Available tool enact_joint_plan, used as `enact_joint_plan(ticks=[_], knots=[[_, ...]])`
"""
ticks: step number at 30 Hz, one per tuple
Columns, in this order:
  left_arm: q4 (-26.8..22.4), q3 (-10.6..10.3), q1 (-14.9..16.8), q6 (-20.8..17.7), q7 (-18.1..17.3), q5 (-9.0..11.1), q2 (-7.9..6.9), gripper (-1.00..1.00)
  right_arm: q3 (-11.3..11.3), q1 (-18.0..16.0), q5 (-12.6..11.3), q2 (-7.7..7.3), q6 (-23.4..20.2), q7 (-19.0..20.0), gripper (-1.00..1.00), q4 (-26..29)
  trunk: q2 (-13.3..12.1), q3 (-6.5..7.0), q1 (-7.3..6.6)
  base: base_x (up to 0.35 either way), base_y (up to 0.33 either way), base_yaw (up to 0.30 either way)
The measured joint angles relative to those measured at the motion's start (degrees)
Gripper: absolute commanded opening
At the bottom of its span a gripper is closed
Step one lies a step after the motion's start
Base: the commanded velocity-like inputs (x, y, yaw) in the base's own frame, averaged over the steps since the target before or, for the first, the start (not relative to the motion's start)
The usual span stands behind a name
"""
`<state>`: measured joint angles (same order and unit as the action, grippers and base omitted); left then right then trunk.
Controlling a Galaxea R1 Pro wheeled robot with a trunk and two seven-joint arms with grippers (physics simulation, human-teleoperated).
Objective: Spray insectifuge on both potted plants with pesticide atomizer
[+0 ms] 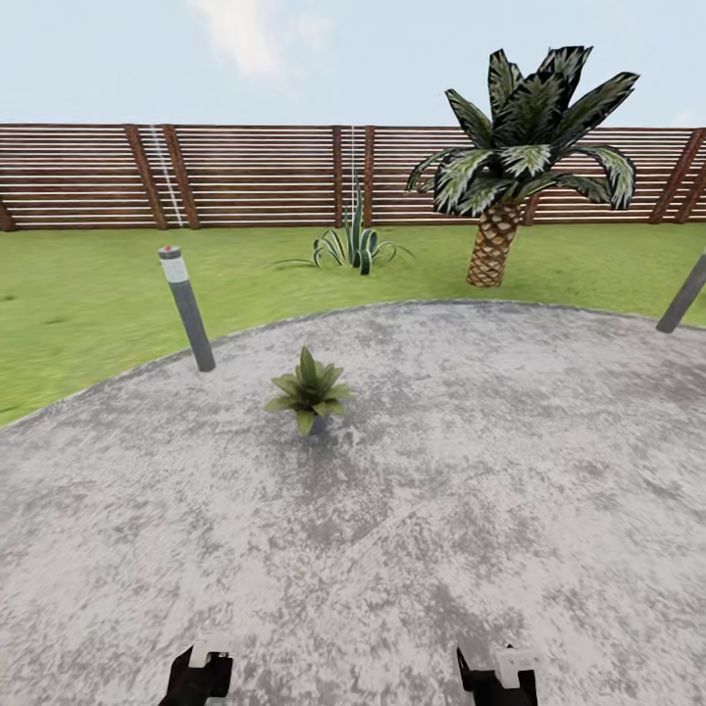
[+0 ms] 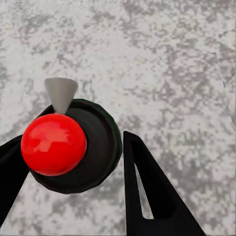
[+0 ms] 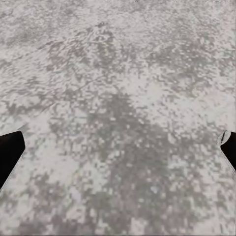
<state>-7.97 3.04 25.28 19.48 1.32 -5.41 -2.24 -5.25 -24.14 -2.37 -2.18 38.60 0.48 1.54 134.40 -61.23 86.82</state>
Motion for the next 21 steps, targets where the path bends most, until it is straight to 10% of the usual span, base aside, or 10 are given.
enact_joint_plan(ticks=[21], knots=[[0.0,0.0,0.0,0.0,0.0,0.0,-0.01,-1.0,0.0,0.0,0.0,0.09,0.0,0.0,1.0,0.0,0.0,0.0,0.0,0.337,0.0,0.0]])
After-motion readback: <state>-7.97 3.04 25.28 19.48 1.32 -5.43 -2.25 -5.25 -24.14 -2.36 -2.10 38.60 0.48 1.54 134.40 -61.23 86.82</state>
